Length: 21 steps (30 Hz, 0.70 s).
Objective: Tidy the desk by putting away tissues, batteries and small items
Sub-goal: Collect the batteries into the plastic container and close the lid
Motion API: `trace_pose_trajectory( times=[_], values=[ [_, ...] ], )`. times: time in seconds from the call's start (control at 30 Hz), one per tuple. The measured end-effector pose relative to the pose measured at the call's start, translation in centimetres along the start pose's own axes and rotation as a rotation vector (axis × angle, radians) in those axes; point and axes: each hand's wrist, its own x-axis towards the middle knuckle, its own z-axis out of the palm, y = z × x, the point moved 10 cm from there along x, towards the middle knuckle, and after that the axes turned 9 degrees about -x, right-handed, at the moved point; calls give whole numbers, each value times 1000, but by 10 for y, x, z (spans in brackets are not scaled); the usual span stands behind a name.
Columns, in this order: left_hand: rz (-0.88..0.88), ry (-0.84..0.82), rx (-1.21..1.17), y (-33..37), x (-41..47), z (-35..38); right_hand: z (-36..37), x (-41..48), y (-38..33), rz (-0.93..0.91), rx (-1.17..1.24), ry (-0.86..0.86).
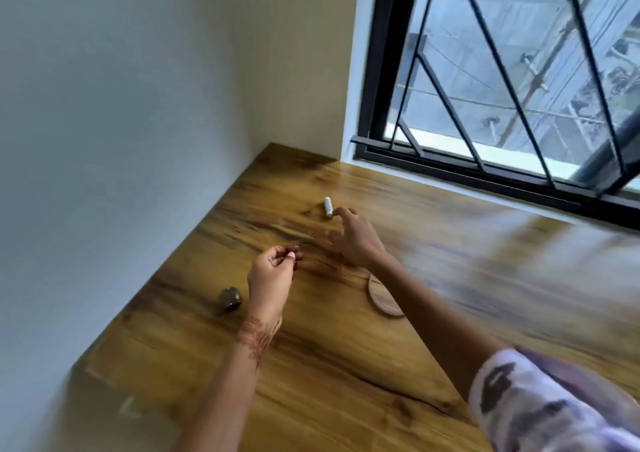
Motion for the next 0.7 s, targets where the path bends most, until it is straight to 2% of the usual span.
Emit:
trace_pose_trajectory(
  times=[0.27, 0.53, 0.7],
  values=[
    [-37, 10, -14, -8, 21, -13, 30, 45, -15, -11, -296, -26],
    [-39, -59, -18, -3, 23, 9, -2, 22, 3, 47, -175, 144],
    [-33, -164, -9, -3, 9, 54, -35, -22, 40, 127, -28, 224]
  ],
)
